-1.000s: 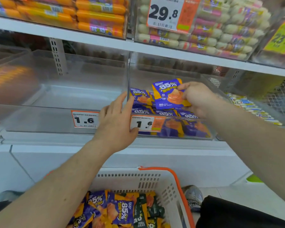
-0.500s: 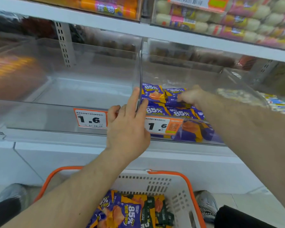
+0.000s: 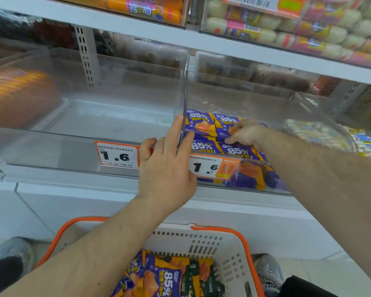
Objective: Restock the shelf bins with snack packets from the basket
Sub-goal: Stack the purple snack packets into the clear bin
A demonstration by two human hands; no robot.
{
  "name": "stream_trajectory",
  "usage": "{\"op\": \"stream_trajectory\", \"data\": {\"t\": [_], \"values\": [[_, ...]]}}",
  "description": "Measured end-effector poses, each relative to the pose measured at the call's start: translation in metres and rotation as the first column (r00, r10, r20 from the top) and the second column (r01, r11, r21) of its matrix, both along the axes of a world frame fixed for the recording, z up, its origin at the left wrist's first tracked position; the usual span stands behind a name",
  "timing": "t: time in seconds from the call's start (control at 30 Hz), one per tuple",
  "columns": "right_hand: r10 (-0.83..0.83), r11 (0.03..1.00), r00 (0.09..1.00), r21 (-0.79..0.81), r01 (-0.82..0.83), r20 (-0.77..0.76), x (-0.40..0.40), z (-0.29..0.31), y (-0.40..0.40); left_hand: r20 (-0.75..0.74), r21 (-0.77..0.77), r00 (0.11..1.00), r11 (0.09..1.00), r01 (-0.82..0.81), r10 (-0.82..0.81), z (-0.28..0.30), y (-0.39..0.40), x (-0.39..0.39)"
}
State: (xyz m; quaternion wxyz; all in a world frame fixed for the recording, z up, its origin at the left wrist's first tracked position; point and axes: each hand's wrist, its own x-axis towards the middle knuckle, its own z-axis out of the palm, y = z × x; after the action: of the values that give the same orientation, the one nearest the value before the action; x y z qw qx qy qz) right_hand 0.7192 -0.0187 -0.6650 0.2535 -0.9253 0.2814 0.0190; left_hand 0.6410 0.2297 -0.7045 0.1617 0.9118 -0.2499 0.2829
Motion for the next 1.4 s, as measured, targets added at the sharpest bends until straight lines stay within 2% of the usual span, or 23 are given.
{"op": "stream_trajectory", "data": {"t": [0.27,0.33,0.4,0.47,0.53,0.57,0.6,0.63,0.67,0.7,0.73,0.77,0.8,0.87,0.9,0.93,1.0,1.1,1.17,1.27,1.4], "values": [[-0.008,1.000,1.000,-0.014,0.008,-0.016,-0.002,0.005,-0.002,-0.024,-0.004,0.999,1.000,0.029,-0.029,0.001,0.001,0.001],[-0.012,0.997,1.000,-0.073,0.012,0.001,-0.004,0.013,0.001,0.029,-0.033,0.998,0.998,0.061,-0.060,0.000,0.002,0.001],[0.000,0.981,0.999,-0.195,0.008,0.038,-0.009,0.025,0.011,0.073,-0.081,0.993,0.992,0.097,-0.091,-0.003,0.005,-0.004],[0.061,0.934,0.985,-0.357,0.001,0.163,-0.022,0.039,0.029,0.138,-0.138,0.976,0.973,0.187,-0.169,-0.007,0.010,-0.010],[0.225,0.864,0.891,-0.503,0.004,0.394,-0.047,0.046,0.052,0.150,-0.121,0.942,0.940,0.320,-0.301,-0.014,0.016,-0.017],[0.342,0.822,0.778,-0.568,0.022,0.526,-0.063,0.043,0.064,0.064,-0.072,0.921,0.918,0.389,-0.385,-0.016,0.020,-0.023],[0.451,0.794,0.629,-0.607,0.043,0.633,-0.079,0.036,0.076,-0.104,-0.014,0.890,0.895,0.446,-0.445,-0.018,0.025,-0.028],[0.525,0.785,0.486,-0.618,0.041,0.698,-0.096,0.025,0.089,-0.322,0.053,0.836,0.873,0.484,-0.444,-0.020,0.030,-0.033],[0.555,0.793,0.391,-0.609,0.015,0.734,-0.110,0.005,0.100,-0.509,0.147,0.775,0.850,0.507,-0.374,-0.026,0.035,-0.035],[0.540,0.822,0.370,-0.568,-0.039,0.756,-0.125,-0.019,0.113,-0.645,0.252,0.716,0.811,0.528,-0.266,-0.034,0.039,-0.036],[0.492,0.862,0.409,-0.494,-0.110,0.768,-0.137,-0.048,0.123,-0.730,0.340,0.664,0.757,0.559,-0.162,-0.041,0.043,-0.037],[0.428,0.902,0.498,-0.393,-0.181,0.754,-0.150,-0.077,0.133,-0.775,0.405,0.627,0.695,0.595,-0.085,-0.047,0.046,-0.039],[0.374,0.927,0.626,-0.286,-0.242,0.685,-0.162,-0.106,0.141,-0.798,0.443,0.601,0.641,0.626,-0.035,-0.054,0.049,-0.041],[0.359,0.933,0.873,-0.128,-0.336,0.330,-0.183,-0.161,0.155,-0.818,0.466,0.575,0.605,0.645,0.017,-0.064,0.052,-0.045],[0.379,0.925,0.919,-0.076,-0.373,0.108,-0.194,-0.186,0.161,-0.819,0.468,0.573,0.609,0.641,0.026,-0.066,0.053,-0.047],[0.391,0.919,0.917,-0.032,-0.394,-0.076,-0.204,-0.210,0.167,-0.820,0.464,0.572,0.618,0.635,0.028,-0.067,0.055,-0.048],[0.361,0.931,0.866,0.075,-0.358,-0.346,-0.223,-0.246,0.180,-0.825,0.454,0.564,0.631,0.629,0.031,-0.068,0.057,-0.046],[0.271,0.963,0.782,0.172,-0.209,-0.561,-0.244,-0.270,0.192,-0.836,0.449,0.546,0.643,0.620,0.058,-0.069,0.059,-0.041],[0.226,0.972,0.781,0.186,-0.142,-0.583,-0.252,-0.274,0.193,-0.837,0.450,0.545,0.640,0.623,0.058,-0.069,0.059,-0.040],[0.217,0.959,0.825,0.274,-0.079,-0.522,-0.252,-0.274,0.189,-0.844,0.441,0.533,0.642,0.628,0.059,-0.068,0.056,-0.040],[0.354,0.902,0.808,0.400,-0.162,-0.471,-0.231,-0.247,0.168,-0.876,0.380,0.479,0.690,0.616,0.056,-0.067,0.056,-0.035]]}}
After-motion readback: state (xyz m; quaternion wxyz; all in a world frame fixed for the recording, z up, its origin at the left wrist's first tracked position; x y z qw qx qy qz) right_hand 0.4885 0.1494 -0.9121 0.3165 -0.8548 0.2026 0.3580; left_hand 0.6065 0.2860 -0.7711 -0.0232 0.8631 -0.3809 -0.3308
